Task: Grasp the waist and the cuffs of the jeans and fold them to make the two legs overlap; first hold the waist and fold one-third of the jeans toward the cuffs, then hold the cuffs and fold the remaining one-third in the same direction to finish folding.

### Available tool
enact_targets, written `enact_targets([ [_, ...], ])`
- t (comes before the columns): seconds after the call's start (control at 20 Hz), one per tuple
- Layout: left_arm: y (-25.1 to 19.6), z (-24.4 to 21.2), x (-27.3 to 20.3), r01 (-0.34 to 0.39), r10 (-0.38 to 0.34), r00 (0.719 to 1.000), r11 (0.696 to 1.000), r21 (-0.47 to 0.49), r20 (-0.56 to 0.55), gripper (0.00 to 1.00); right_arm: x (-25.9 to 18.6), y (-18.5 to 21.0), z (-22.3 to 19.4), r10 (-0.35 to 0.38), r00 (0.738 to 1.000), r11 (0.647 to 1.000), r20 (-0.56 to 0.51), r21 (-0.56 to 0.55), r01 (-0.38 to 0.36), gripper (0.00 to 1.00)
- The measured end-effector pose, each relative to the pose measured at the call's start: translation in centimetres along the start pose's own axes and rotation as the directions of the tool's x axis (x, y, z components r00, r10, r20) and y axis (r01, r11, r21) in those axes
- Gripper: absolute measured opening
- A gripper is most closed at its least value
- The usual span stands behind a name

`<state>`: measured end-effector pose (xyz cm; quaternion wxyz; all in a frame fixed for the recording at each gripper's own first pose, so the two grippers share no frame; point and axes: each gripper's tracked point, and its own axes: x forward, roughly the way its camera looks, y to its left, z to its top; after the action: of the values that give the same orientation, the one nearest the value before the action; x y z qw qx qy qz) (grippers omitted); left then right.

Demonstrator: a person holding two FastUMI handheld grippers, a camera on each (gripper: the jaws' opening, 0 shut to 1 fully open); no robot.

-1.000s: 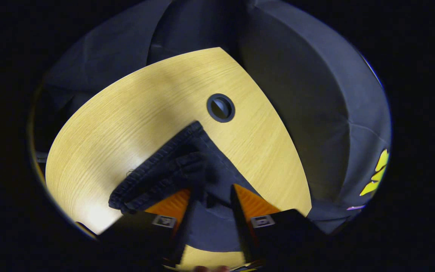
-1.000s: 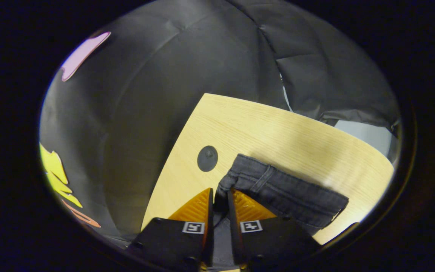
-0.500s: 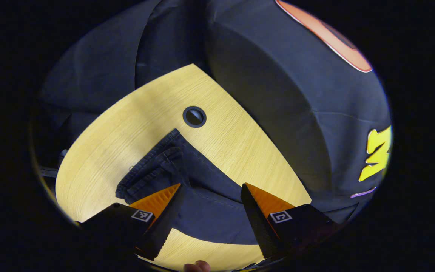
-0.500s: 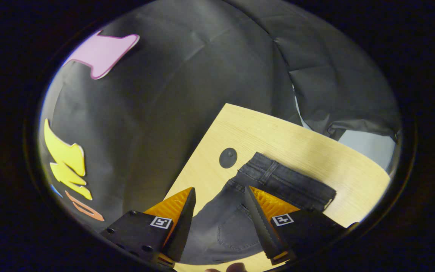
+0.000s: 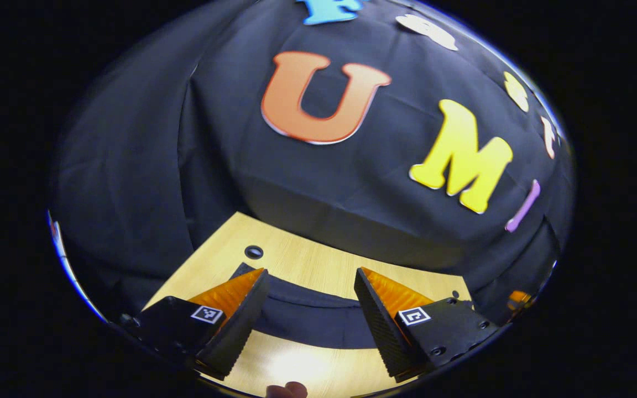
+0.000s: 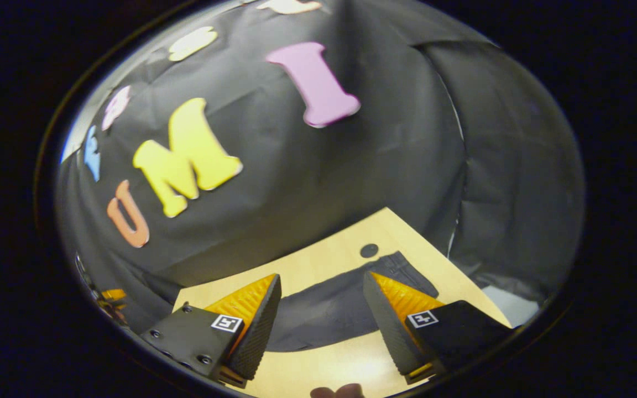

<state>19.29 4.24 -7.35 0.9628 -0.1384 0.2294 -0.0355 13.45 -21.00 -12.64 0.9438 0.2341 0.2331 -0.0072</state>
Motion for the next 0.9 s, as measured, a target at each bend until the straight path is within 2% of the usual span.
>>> enact_targets([
  [0.15, -2.9, -1.5, -4.7, 0.027, -0.036, 0.998, 0.989, 0.148, 0.057, 0.99, -3.7, 3.5, -2.0, 0.043, 0.999, 0.991, 0.027, -0.130, -0.039, 0.93],
  [0.25, -4.2, -2.9, -7.9, 0.044, -0.063, 0.994, 0.978, 0.203, 0.087, 0.99, -5.4, 5.1, -3.5, 0.048, 0.999, 0.982, 0.026, -0.181, -0.042, 0.98],
  [0.35, -5.5, -4.2, -9.6, 0.048, -0.078, 0.989, 0.971, 0.233, 0.122, 0.99, -7.3, 5.7, -4.5, 0.032, 0.999, 0.978, 0.039, -0.209, -0.023, 0.98],
  [0.5, -6.4, -5.3, -10.8, 0.008, -0.059, 0.980, 0.966, 0.257, 0.189, 0.98, -9.4, 5.3, -5.5, -0.009, 0.996, 0.978, 0.085, -0.206, 0.027, 1.00],
  [0.6, -7.3, -5.6, -11.4, 0.000, -0.054, 0.975, 0.970, 0.241, 0.217, 0.98, -9.9, 4.2, -6.5, -0.040, 0.996, 0.980, 0.081, -0.193, 0.055, 0.98],
  [0.9, -9.8, -5.1, -10.5, -0.050, -0.034, 0.965, 0.949, 0.311, 0.260, 0.98, -7.4, -0.3, -7.9, -0.120, 0.992, 0.984, 0.049, -0.125, 0.125, 0.98],
])
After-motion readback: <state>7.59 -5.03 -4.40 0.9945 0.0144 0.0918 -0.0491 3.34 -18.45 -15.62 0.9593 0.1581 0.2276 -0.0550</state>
